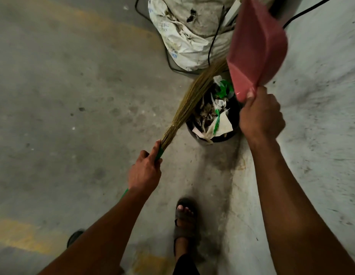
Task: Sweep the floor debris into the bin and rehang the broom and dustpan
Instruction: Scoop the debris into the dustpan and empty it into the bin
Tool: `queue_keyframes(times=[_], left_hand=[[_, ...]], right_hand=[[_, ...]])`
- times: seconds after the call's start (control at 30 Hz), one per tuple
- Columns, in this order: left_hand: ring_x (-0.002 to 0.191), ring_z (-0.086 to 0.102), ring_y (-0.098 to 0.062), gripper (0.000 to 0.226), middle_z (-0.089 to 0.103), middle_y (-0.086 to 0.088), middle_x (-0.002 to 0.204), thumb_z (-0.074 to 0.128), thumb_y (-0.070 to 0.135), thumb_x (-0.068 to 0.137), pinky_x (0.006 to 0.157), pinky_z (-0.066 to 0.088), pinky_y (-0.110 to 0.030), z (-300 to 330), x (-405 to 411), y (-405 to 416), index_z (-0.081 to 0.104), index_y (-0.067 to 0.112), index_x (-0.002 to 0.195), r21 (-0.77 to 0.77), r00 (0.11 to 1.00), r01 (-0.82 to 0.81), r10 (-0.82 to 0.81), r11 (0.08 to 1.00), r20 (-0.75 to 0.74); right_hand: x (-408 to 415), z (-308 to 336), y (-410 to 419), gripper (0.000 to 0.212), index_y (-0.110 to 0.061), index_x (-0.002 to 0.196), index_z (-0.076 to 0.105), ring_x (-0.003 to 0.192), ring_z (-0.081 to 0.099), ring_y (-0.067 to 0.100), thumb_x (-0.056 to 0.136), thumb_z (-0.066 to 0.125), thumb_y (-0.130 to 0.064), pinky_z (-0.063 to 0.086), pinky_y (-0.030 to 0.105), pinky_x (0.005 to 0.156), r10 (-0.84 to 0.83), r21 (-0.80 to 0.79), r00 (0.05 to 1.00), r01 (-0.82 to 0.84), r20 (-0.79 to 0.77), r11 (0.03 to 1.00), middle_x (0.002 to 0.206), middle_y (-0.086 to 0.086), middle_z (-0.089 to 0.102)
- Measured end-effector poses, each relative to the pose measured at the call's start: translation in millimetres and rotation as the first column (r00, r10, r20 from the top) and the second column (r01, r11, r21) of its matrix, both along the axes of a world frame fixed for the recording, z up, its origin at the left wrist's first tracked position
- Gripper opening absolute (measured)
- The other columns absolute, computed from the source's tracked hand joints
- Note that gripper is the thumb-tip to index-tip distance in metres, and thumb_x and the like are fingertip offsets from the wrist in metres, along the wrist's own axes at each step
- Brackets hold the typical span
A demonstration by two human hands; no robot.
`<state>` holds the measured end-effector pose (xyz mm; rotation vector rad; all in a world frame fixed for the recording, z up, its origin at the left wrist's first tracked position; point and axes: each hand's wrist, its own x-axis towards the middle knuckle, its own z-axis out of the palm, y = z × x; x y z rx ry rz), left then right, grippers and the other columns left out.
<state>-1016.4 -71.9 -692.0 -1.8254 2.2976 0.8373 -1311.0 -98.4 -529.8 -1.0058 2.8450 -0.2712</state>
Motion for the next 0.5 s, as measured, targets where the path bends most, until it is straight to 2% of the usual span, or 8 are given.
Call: queue_keyframes(times=[0.2,0.5], left_hand=[[0.073,0.053,-0.014,0.068,0.051,-0.002,0.11,0.044,0.047,0.107,0.055,0.059,-0.038,-6.6,-2.4,5.1,0.005,0.046,0.163,0.002,1.0,-0.028,0.028,1.0,-0.01],[0.075,0.052,-0.013,0.068,0.051,-0.002,0.112,0.044,0.046,0.108,0.054,0.057,-0.036,-3.5,-7.3,9.3,0.006,0.045,0.164,0.018,0.998,-0.046,0.047,0.999,-0.035]], right_hand=[[-4.9,-47.1,10.1,0.031,-0.016,0.135,0.051,0.11,0.063,0.047,0.108,0.045,-0.031,0.042,0.047,0.081,0.091,0.16,0.995,-0.096,0.039,0.982,0.129,0.018,0.059],[15.6,-67.9,61.5,0.029,-0.021,0.132,0.055,0.105,0.064,0.043,0.108,0.046,-0.034,0.043,0.044,0.077,0.055,0.194,0.99,-0.08,0.131,0.978,0.122,0.013,0.063]])
